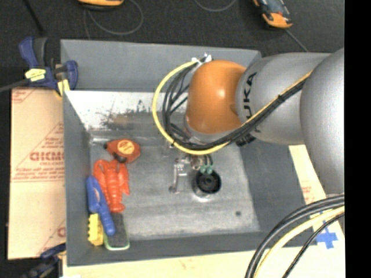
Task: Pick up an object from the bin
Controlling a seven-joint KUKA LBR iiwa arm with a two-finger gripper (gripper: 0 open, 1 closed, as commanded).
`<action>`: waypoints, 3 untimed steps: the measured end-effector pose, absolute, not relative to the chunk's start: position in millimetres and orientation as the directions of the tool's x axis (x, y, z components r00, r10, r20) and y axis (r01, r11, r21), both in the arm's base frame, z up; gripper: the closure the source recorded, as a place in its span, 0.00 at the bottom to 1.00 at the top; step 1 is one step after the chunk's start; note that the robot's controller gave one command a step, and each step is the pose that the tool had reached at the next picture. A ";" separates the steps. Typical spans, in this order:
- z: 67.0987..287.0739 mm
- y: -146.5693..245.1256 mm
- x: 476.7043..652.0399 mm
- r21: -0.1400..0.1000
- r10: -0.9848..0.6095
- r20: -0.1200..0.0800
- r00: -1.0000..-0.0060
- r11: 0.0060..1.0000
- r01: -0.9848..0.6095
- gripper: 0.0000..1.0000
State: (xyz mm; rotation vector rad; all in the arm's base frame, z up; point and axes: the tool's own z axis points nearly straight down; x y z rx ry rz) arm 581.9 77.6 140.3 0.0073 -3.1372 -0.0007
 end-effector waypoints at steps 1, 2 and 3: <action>145.1 77.4 583.3 0.001 -0.003 -0.003 -1.000 1.000 -0.003 0.00; 152.0 38.5 552.0 0.000 -0.005 -0.002 -1.000 1.000 -0.005 0.00; 137.9 25.8 560.0 -0.002 -0.003 -0.003 -1.000 1.000 -0.003 0.00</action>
Offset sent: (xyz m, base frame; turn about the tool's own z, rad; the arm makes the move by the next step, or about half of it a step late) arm -0.0434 -0.0572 0.0146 0.0012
